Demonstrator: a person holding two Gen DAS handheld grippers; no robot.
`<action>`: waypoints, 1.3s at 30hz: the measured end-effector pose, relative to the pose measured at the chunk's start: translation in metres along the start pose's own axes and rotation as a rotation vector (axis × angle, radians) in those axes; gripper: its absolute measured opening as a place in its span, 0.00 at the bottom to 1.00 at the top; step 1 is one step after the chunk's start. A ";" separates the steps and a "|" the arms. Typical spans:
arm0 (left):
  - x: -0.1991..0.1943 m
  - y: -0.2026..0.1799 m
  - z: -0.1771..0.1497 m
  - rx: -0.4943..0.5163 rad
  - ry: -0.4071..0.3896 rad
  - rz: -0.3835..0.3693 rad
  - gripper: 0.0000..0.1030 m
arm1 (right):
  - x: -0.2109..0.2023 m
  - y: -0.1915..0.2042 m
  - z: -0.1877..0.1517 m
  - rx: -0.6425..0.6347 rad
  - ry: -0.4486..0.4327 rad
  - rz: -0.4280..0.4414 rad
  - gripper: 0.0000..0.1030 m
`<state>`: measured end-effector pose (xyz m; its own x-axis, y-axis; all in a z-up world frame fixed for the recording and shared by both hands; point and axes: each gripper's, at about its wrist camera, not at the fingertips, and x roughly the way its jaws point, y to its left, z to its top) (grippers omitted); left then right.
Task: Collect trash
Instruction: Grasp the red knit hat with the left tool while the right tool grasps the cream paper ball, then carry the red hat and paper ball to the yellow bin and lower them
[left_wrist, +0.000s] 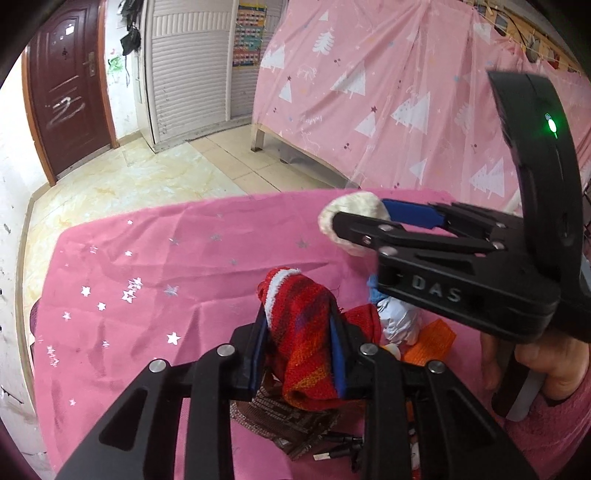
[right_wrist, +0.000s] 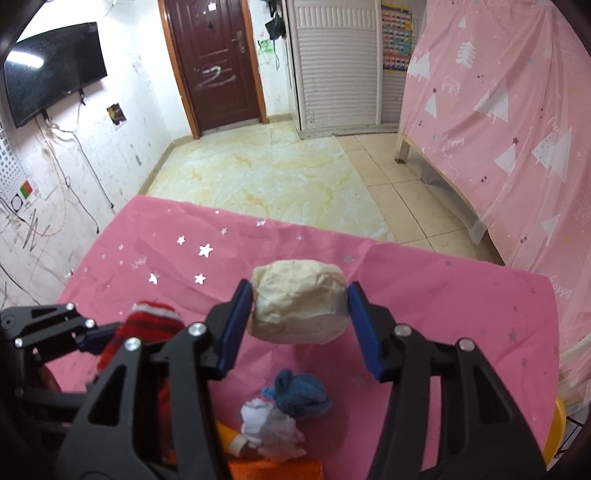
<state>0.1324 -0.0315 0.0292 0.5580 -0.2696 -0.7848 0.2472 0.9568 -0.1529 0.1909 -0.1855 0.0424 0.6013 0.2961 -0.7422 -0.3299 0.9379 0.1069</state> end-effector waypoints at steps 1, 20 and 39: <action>-0.003 -0.001 0.001 -0.001 -0.005 0.001 0.22 | -0.005 -0.001 -0.001 0.002 -0.009 -0.004 0.50; -0.056 -0.069 0.011 0.086 -0.102 0.002 0.22 | -0.088 -0.060 -0.029 0.106 -0.137 -0.053 0.50; -0.044 -0.192 0.015 0.240 -0.084 -0.078 0.22 | -0.144 -0.161 -0.092 0.279 -0.201 -0.142 0.50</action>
<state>0.0726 -0.2055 0.1020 0.5910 -0.3587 -0.7225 0.4672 0.8824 -0.0559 0.0905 -0.3958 0.0706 0.7666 0.1631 -0.6211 -0.0386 0.9772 0.2090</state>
